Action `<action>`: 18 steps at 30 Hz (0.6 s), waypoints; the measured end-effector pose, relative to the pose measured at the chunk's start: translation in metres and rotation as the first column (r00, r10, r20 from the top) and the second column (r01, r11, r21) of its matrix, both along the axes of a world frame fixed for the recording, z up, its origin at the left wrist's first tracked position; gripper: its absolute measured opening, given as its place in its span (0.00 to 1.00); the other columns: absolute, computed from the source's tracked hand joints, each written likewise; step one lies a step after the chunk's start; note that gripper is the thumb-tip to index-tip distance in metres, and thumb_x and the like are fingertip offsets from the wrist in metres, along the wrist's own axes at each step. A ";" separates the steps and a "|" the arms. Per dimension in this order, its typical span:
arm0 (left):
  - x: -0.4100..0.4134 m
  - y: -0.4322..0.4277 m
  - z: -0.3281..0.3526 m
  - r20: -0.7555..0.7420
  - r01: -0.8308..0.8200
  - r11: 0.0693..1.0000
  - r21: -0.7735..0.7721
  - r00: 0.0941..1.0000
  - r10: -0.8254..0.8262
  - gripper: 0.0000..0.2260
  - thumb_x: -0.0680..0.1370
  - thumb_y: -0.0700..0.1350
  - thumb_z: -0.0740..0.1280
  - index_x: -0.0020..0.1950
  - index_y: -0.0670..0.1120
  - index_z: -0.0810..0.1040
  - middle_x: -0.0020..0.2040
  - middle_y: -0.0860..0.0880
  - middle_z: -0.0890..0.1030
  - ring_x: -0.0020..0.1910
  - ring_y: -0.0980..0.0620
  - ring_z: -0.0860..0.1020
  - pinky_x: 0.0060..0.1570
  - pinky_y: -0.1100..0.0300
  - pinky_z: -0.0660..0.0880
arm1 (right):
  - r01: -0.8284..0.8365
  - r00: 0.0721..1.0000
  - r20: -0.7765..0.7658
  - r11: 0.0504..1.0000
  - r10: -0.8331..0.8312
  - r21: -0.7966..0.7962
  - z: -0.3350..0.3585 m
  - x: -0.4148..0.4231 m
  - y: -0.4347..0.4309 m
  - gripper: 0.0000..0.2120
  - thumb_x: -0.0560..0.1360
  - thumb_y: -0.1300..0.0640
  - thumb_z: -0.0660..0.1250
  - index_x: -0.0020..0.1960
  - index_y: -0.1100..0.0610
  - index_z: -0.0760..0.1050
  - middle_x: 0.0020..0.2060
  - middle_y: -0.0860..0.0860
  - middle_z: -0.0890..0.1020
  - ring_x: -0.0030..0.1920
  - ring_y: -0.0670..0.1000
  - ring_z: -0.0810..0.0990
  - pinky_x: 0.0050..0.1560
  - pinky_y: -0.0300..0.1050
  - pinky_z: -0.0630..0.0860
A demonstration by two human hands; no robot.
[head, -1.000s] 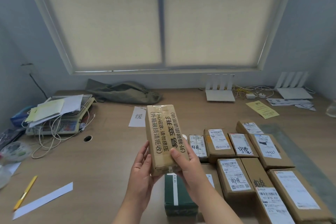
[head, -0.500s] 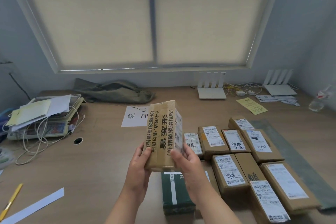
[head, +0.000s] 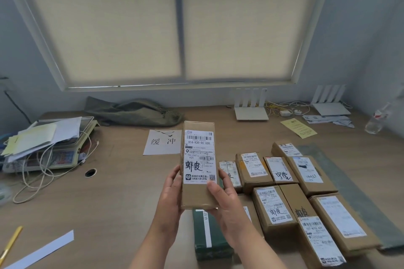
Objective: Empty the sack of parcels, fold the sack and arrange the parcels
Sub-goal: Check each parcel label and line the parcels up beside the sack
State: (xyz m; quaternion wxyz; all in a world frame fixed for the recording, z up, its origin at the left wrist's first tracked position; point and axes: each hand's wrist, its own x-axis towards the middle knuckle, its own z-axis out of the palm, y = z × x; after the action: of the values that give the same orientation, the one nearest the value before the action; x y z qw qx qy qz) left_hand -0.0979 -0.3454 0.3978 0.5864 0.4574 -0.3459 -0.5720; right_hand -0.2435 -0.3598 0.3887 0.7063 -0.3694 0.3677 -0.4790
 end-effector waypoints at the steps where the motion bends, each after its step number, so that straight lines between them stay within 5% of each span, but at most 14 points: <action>1: 0.000 0.001 -0.001 0.002 0.014 1.000 -0.008 1.000 -0.014 0.21 0.80 0.56 0.64 0.72 0.55 0.69 0.64 0.47 0.82 0.63 0.44 0.80 0.56 0.47 0.77 | 0.004 1.000 -0.008 1.000 -0.004 0.000 0.000 0.000 0.000 0.32 0.72 0.52 0.74 0.73 0.45 0.65 0.59 0.52 0.84 0.61 0.57 0.81 0.63 0.58 0.77; 7: 0.002 0.004 -0.014 0.001 0.068 0.997 -0.030 0.998 -0.068 0.34 0.70 0.59 0.70 0.74 0.53 0.67 0.66 0.47 0.81 0.64 0.45 0.80 0.57 0.47 0.77 | 0.020 0.999 -0.041 1.000 -0.019 0.001 -0.002 0.002 0.007 0.26 0.75 0.52 0.70 0.71 0.44 0.68 0.59 0.50 0.84 0.61 0.55 0.82 0.64 0.58 0.77; 13: 0.004 0.004 -0.032 0.084 0.120 0.993 0.002 0.989 -0.120 0.29 0.71 0.59 0.69 0.72 0.54 0.72 0.64 0.49 0.82 0.63 0.46 0.80 0.62 0.40 0.77 | 0.076 0.993 -0.096 0.996 -0.072 0.040 -0.012 -0.001 0.016 0.24 0.75 0.52 0.70 0.70 0.45 0.70 0.58 0.50 0.85 0.59 0.54 0.83 0.61 0.57 0.79; 18: 0.002 0.005 -0.045 0.084 0.158 0.987 0.038 0.984 -0.160 0.26 0.74 0.55 0.69 0.72 0.54 0.73 0.64 0.50 0.82 0.64 0.46 0.80 0.63 0.43 0.77 | 0.140 0.983 -0.132 0.988 -0.131 0.062 -0.020 -0.006 0.024 0.23 0.75 0.52 0.70 0.69 0.44 0.71 0.57 0.49 0.85 0.58 0.53 0.83 0.60 0.58 0.79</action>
State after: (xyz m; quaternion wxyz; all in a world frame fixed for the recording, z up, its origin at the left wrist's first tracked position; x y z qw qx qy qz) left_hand -0.0958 -0.3406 0.3532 0.5162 0.4618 -0.3973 -0.6021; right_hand -0.2492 -0.3354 0.3684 0.6599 -0.3481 0.4531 -0.4879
